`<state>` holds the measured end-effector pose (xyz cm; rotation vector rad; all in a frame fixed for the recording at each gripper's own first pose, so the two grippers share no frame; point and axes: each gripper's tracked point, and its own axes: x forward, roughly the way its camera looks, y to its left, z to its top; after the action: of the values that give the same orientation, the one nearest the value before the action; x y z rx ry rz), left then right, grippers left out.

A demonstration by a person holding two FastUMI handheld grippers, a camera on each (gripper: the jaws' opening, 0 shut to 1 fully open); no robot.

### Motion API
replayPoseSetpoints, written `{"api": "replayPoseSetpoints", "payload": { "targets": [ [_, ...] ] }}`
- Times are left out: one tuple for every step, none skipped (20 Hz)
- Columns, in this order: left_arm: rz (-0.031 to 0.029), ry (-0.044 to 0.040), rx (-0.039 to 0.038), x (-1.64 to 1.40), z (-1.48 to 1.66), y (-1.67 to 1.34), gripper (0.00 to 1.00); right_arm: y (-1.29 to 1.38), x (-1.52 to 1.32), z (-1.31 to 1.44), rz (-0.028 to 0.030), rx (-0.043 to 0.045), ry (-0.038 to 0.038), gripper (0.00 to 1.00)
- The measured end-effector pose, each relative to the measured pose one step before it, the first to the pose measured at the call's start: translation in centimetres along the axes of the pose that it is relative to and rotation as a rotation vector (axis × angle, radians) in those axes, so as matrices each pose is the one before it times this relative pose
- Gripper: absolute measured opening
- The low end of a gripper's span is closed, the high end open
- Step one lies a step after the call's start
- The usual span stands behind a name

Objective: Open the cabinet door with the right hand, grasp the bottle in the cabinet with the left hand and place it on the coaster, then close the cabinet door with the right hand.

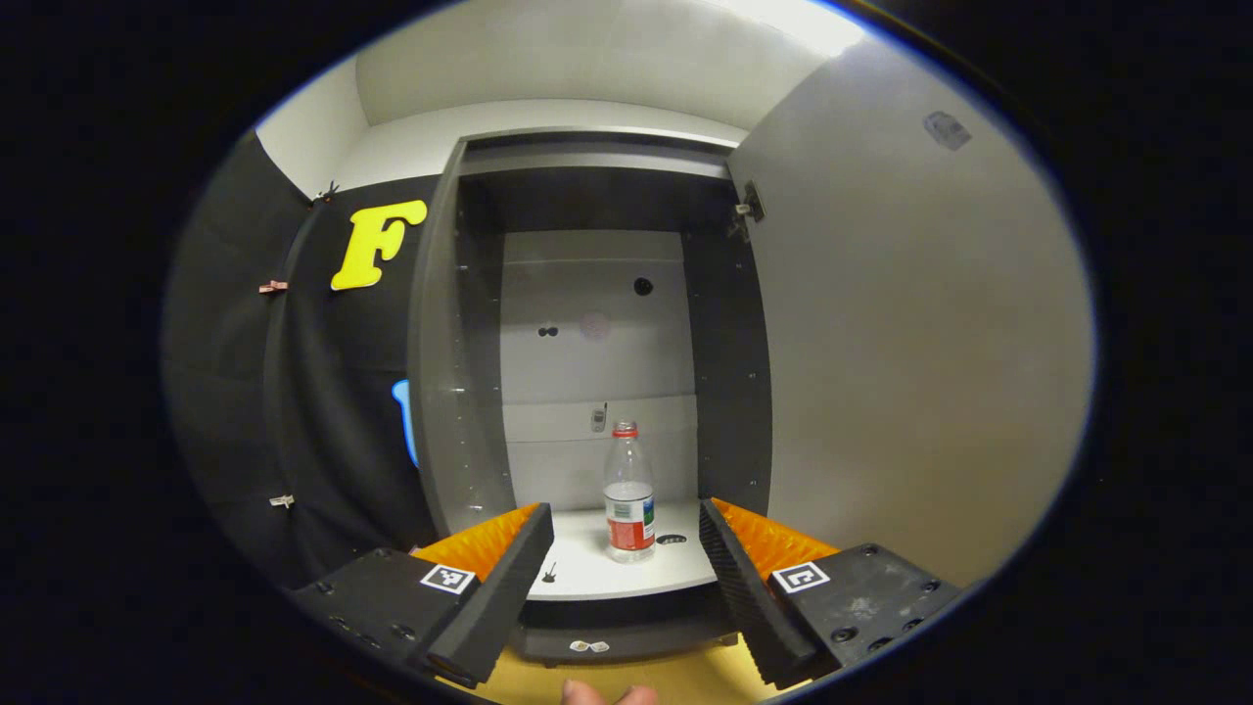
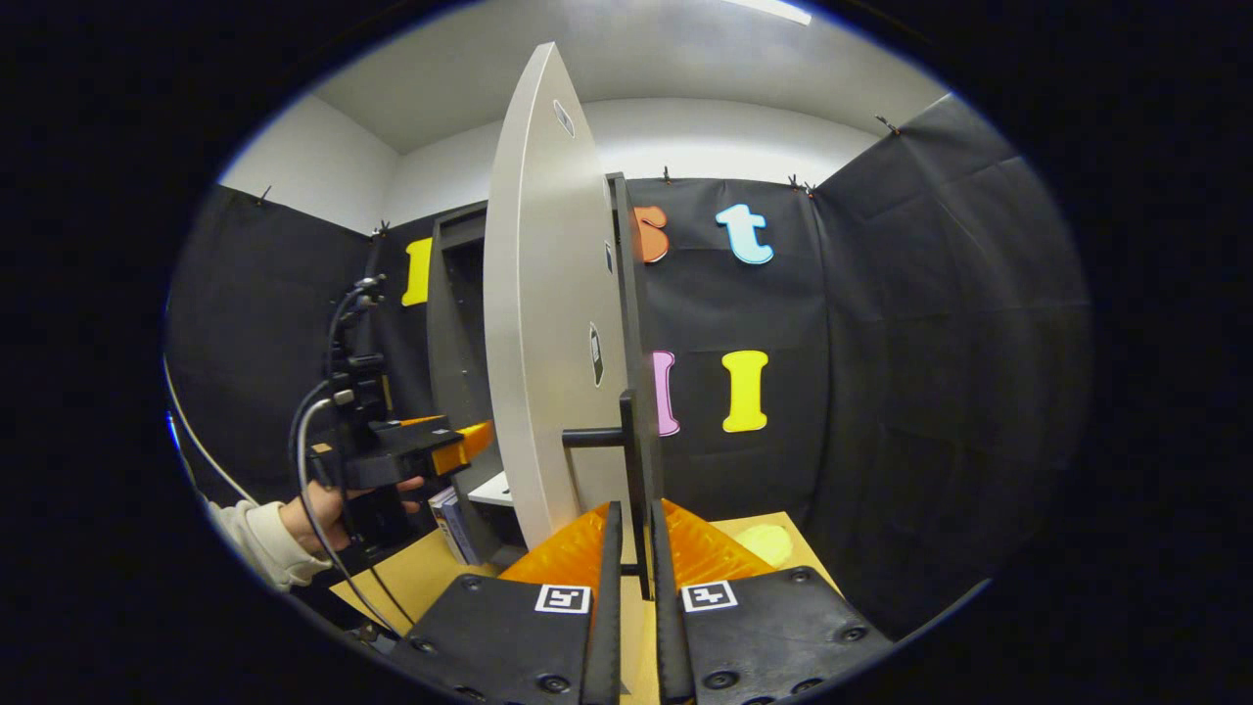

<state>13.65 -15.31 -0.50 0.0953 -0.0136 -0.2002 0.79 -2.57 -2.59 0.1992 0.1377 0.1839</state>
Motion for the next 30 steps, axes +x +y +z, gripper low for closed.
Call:
{"api": "replayPoseSetpoints", "payload": {
  "targets": [
    [-0.00338,0.00453,-0.00059,0.874,-0.391,-0.507,0.94,-0.456,-0.639,0.353,0.01209,0.00863,-0.01119,0.19],
    [0.00105,0.00153,-0.00188,0.844,-0.24,-0.362,0.94,-0.709,-0.694,0.403,-0.00548,0.00503,-0.01696,0.23],
    [0.00225,0.00335,0.00007,1.007,-0.356,-0.258,0.95,-1.374,-0.628,0.202,-0.03635,-0.01418,-0.01716,0.27],
    [0.00533,0.00187,0.00037,0.994,-0.388,-0.155,0.94,-1.8,-0.384,-0.101,-0.05329,-0.02352,-0.00693,0.3],
    [0.00604,0.00284,-0.00111,1.13,-0.273,-0.105,0.94,-1.551,0.247,-0.419,-0.04806,-0.01914,0.00281,0.4],
    [0.00602,0.00337,-0.00273,1.086,-0.504,-0.216,0.94,-1.302,0.233,-0.457,-0.03525,-0.01444,0.0069,0.51],
    [0.0027,0.00352,-0.0038,1.02,-0.396,-0.238,0.92,-1.384,-0.051,-0.609,-0.05265,-0.0203,0.00759,0.75],
    [-0.0003,0.00113,-0.00142,0.996,-0.275,-0.168,0.94,-1.576,0.863,-0.519,-0.053,-0.0191,-0.00249,0.99],
    [0.00187,0.00096,0.00208,1.154,-0.394,-0.05,0.94,-0.866,-0.096,0.171,-0.0263,-0.0104,-0.0038,0.99],
    [0.00645,0.00583,0.00489,1.094,-0.443,0.154,0.94,-0.511,0.438,-0.358,-0.00671,0.00178,0.00182,0.99],
    [0.0145,0.00767,0.0035,0.857,-0.632,0.275,0.94,0.013,0.079,-0.221,0.00171,0.00643,0.00284,0.98],
    [0.01558,0.00744,-0.00171,1.044,-0.551,0.115,0.95,-0.142,0.317,-0.138,0.00067,0.00159,0.0005,0.97],
    [0.01293,0.00863,-0.00488,1.07,-0.512,0.157,0.95,-0.468,0.547,-0.129,-0.00471,-0.00258,-0.00513,0.97],
    [0.00737,0.00993,-0.00438,0.916,-0.682,0.161,0.95,-0.214,0.468,0.133,0.00336,-0.00002,-0.0061,0.97],
    [0.00722,0.00728,-0.00317,0.974,-0.512,0.12,0.95,0.004,0.209,0.085,0.0043,0.00328,-0.00278,0.98],
    [0.00516,0.0088,-0.00304,1.084,-0.596,0.191,0.95,-0.246,0.32,-0.154,0.00333,0.00427,0.00098,0.98],
    [0.0036,0.00227,-0.00769,1.086,-0.389,0.143,0.95,-0.13,0.414,-0.343,0.0032,0.00439,0.0021,0.97],
    [-0.00022,0.00129,-0.00552,0.925,-0.352,-0.01,0.95,-0.041,0.393,-0.299,0.00538,0.00167,0.00476,0.98],
    [-0.00093,-0.00219,-0.00243,0.794,-0.171,-0.011,0.95,-0.292,0.491,-0.299,0.0011,-0.00079,0.00616,0.98],
    [0.00081,-0.00055,0.00152,0.816,-0.348,0.076,0.95,-0.204,0.407,-0.2,0.00108,-0.00194,0.00607,0.98],
    [0.00448,0.00211,0.00153,0.643,-0.229,0.092,0.95,-0.116,0.39,-0.131,0.00206,-0.00158,0.00387,0.98],
    [0.00377,0.00321,0.00011,0.758,-0.189,0.052,0.95,-0.055,0.388,-0.083,0.00166,-0.00027,0.00022,0.98],
    [0.00228,-0.00313,0.00249,0.646,-0.019,0.008,0.94,-0.164,0.305,0.018,0.00004,0.00265,-0.00197,0.98],
    [0.00287,0.00039,0.00533,0.506,-0.077,-0.071,0.95,-0.182,0.222,0.129,-0.00097,0.00417,-0.00521,0.98],
    [0.00494,-0.00065,0.00698,0.289,-0.055,0.009,0.94,-0.088,0.155,0.076,-0.0003,0.00323,-0.00646,0.98],
    [0.00245,0.00042,0.00689,0.252,-0.139,-0.068,0.95,-0.067,0.092,0.052,-0.0032,-0.00061,-0.00669,0.98],
    [-0.00368,0.0026,0.0025,0.142,-0.011,-0.132,0.94,-0.057,-0.056,0.124,-0.00005,-0.00322,-0.00998,0.98],
    [-0.00214,0.00092,0.00024,0.586,-0.269,0.175,0.85,0.124,0.015,0.236,0.0034,-0.00683,-0.01158,0.98],
    [-0.02035,0.00244,0.00007,-0.405,0.414,-0.504,0.76,0.063,-0.083,0.133,0.0026,-0.01016,-0.01283,0.98],
    [-0.01841,-0.00754,0.00071,-1.007,0.379,-0.523,0.76,0.177,-0.163,0.382,-0.00029,-0.00949,-0.0143,0.98]
  ]
}}
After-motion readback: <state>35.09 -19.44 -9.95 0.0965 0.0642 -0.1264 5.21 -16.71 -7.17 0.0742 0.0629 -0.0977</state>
